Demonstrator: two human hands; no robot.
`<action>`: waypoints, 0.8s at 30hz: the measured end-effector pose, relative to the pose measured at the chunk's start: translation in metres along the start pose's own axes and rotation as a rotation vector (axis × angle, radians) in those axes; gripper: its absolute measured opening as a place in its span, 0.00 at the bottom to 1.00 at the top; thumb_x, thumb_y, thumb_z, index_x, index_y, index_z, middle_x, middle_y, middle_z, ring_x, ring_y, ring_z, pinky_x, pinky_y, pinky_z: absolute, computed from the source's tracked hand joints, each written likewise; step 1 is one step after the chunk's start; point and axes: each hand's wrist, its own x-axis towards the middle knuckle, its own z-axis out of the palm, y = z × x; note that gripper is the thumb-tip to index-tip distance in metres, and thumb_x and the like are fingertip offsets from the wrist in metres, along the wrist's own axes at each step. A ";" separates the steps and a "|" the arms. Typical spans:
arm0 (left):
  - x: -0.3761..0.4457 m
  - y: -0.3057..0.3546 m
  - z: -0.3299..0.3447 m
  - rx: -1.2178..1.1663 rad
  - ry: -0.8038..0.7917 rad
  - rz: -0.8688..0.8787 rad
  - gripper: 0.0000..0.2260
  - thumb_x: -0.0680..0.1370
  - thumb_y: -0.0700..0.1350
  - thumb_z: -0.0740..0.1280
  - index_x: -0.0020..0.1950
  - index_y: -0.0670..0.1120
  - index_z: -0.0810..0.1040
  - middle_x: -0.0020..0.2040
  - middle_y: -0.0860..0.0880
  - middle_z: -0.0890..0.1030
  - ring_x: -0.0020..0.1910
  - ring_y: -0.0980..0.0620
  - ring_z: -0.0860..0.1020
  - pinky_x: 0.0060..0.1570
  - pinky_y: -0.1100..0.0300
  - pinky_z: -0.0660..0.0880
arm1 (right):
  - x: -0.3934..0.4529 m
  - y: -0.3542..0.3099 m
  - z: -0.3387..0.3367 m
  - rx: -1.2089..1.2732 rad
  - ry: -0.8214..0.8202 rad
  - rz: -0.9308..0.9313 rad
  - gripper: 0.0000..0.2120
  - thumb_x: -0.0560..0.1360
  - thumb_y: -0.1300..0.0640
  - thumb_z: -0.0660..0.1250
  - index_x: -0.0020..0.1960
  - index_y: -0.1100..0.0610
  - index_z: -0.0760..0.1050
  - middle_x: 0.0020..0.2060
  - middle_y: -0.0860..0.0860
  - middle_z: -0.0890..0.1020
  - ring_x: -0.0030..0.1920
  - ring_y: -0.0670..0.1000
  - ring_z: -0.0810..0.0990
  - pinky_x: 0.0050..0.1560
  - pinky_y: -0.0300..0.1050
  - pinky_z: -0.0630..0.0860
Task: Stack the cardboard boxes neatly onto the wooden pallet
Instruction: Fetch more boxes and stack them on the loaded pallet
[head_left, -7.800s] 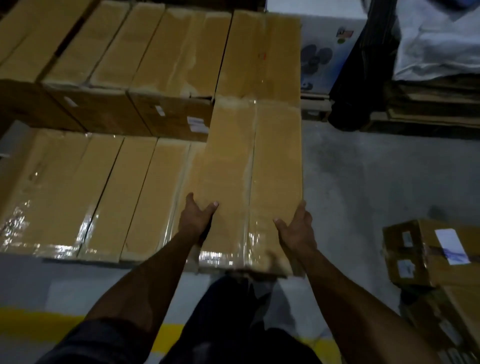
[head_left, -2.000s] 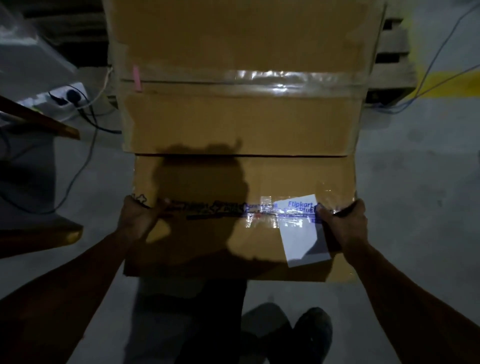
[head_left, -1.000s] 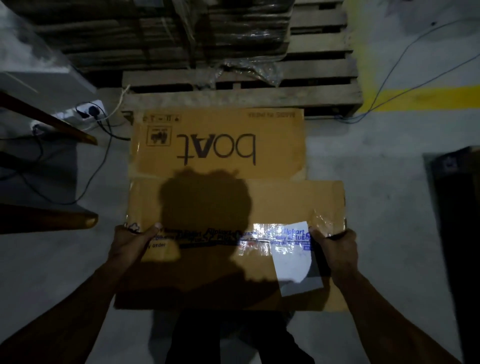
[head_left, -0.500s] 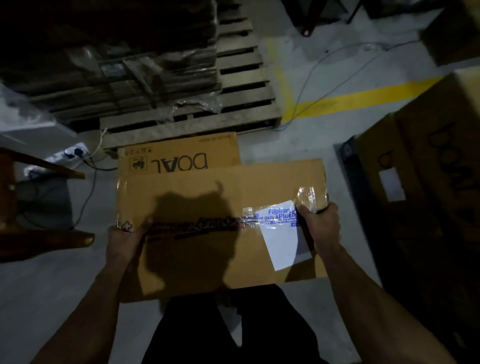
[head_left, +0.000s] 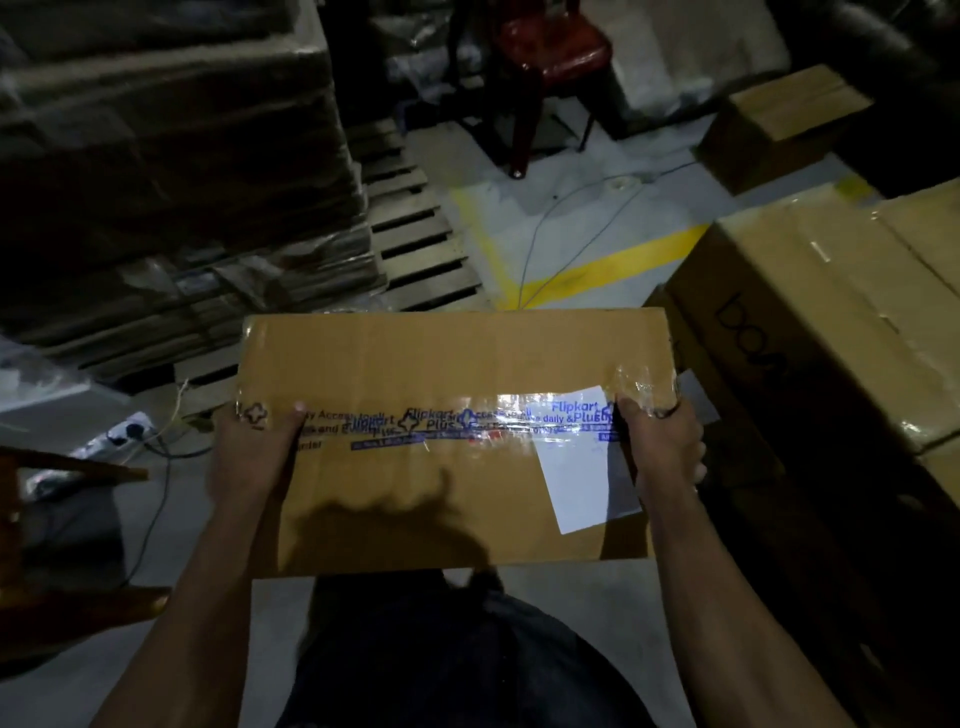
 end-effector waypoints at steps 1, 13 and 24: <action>0.004 0.012 0.001 0.025 0.016 0.030 0.38 0.69 0.69 0.69 0.70 0.46 0.69 0.64 0.40 0.77 0.60 0.36 0.77 0.58 0.40 0.74 | 0.004 -0.008 -0.004 -0.009 0.015 -0.012 0.40 0.69 0.36 0.71 0.75 0.52 0.65 0.69 0.59 0.72 0.67 0.65 0.70 0.67 0.62 0.65; 0.128 0.170 0.082 0.245 -0.052 0.304 0.34 0.75 0.67 0.64 0.77 0.56 0.60 0.66 0.38 0.74 0.64 0.34 0.72 0.59 0.38 0.70 | 0.087 -0.110 -0.012 -0.028 0.210 0.028 0.36 0.75 0.38 0.67 0.79 0.44 0.58 0.69 0.61 0.71 0.68 0.64 0.68 0.68 0.58 0.61; 0.198 0.356 0.178 0.295 -0.184 0.585 0.36 0.72 0.73 0.59 0.76 0.59 0.59 0.64 0.42 0.77 0.61 0.36 0.75 0.57 0.40 0.73 | 0.176 -0.181 -0.062 0.066 0.409 0.159 0.34 0.75 0.37 0.66 0.78 0.43 0.61 0.67 0.62 0.73 0.68 0.64 0.69 0.68 0.58 0.62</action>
